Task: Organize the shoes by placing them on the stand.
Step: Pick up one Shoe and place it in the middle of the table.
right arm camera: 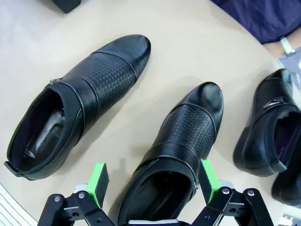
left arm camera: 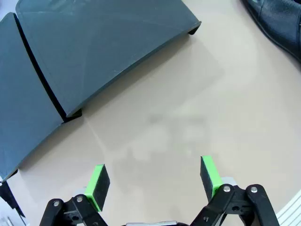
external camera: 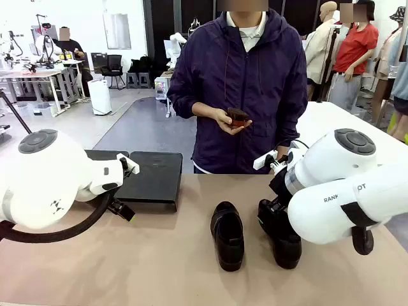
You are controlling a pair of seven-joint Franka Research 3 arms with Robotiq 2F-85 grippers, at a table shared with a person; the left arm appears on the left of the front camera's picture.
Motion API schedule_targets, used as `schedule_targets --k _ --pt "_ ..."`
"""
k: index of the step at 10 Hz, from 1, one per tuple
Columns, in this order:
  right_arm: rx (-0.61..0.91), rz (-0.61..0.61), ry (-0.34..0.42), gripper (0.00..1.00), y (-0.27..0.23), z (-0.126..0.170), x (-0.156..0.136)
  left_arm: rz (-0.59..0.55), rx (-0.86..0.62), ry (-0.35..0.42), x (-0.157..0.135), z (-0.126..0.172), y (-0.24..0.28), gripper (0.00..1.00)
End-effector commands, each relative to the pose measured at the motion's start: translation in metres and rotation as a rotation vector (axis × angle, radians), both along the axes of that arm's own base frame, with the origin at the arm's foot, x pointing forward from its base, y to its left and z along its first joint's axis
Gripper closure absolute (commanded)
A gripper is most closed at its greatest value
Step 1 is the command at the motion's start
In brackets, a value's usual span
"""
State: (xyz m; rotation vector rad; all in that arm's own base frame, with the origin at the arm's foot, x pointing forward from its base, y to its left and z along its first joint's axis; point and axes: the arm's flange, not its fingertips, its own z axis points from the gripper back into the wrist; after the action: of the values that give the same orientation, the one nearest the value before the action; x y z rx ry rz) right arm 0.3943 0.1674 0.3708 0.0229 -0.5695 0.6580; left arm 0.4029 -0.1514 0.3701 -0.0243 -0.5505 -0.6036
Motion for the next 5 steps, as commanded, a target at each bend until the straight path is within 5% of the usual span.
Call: schedule_targets --k 1,5 --pt "0.0 0.0 0.0 0.0 0.0 0.0 0.0 0.0 0.0 -0.001 -0.0001 0.0004 0.0 0.0" --pt "0.0 0.0 0.0 0.0 0.0 0.0 0.0 0.0 0.0 -0.001 -0.0001 0.0004 0.0 0.0"
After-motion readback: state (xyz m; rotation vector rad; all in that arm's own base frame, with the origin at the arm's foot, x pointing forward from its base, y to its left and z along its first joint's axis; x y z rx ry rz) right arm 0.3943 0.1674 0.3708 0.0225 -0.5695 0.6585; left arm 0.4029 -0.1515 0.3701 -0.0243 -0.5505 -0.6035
